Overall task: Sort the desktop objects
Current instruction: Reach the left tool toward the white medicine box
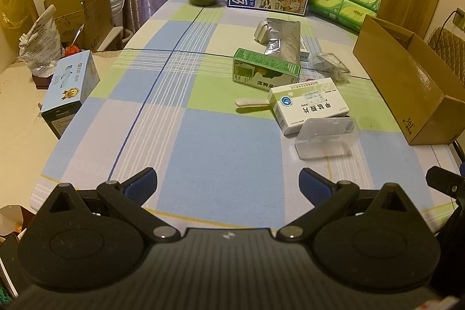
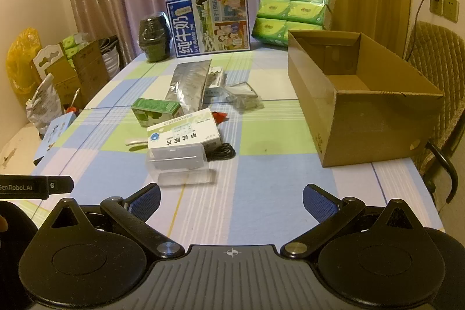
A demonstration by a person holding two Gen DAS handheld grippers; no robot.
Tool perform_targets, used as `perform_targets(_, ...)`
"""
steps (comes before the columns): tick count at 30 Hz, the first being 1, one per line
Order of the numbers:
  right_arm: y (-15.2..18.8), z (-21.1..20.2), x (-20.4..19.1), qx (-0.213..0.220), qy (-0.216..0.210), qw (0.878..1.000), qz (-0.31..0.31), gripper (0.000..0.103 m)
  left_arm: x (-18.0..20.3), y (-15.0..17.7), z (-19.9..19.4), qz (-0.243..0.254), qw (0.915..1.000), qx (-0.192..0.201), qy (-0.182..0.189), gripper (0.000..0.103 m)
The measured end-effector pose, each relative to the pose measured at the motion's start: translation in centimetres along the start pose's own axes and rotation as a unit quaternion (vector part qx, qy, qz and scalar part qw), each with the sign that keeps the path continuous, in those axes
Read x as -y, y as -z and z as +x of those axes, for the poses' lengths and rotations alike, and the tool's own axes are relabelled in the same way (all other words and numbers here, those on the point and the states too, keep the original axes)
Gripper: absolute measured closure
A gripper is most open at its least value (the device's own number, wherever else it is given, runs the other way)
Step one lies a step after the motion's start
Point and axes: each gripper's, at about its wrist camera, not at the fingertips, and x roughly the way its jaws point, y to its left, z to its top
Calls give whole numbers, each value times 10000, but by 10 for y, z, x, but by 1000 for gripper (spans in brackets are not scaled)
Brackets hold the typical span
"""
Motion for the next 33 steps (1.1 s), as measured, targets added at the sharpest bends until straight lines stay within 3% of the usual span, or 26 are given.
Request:
perform_targets(23, 0, 11, -2, -82, -81, 9999, -40, 2, 2, 2, 2, 93, 9999, -41, -67, 1)
perform_targets(33, -7, 34, -24, -111, -328, 9987, -373, 2, -4, -21, 3, 35, 9999, -20, 119, 1)
